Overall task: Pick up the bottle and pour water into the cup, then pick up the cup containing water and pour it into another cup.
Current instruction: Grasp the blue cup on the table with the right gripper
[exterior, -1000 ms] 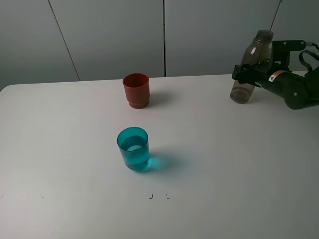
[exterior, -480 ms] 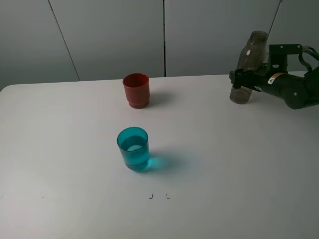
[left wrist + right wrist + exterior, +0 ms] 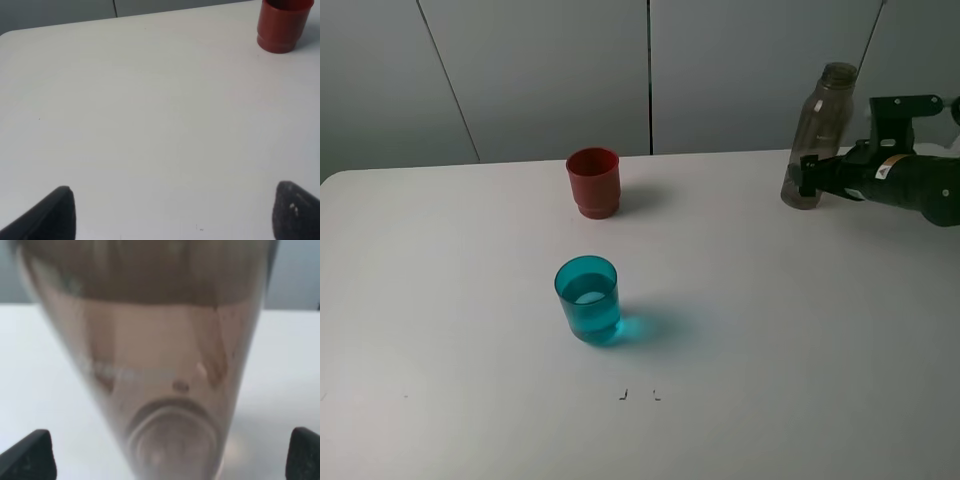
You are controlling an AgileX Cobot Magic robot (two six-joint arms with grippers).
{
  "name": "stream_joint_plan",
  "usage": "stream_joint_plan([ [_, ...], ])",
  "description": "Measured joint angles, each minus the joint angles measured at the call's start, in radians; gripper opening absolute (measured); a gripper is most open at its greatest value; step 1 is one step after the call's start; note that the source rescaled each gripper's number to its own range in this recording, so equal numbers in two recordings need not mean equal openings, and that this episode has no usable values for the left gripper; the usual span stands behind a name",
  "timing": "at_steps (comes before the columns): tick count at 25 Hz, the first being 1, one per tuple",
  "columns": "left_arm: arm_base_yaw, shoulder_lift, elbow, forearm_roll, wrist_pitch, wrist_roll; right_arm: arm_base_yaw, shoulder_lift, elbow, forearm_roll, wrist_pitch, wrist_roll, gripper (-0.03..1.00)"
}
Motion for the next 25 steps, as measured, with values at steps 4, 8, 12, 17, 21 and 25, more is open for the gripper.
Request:
stream_joint_plan([
  [4,0.000,0.000,0.000,0.000,0.000,0.000,0.000,-0.080,0.082,-0.164,0.043,0.010,0.99],
  [8,0.000,0.000,0.000,0.000,0.000,0.000,0.000,-0.162,0.171,-0.428,0.050,0.075,1.00],
  [12,0.000,0.000,0.000,0.000,0.000,0.000,0.000,-0.219,0.241,-0.692,0.015,0.187,1.00],
  [17,0.000,0.000,0.000,0.000,0.000,0.000,0.000,-0.231,0.280,-0.944,-0.102,0.306,1.00],
  [21,0.000,0.000,0.000,0.000,0.000,0.000,0.000,-0.233,0.282,-1.085,-0.138,0.350,1.00],
  [25,0.000,0.000,0.000,0.000,0.000,0.000,0.000,-0.233,0.282,-1.153,-0.174,0.364,1.00],
])
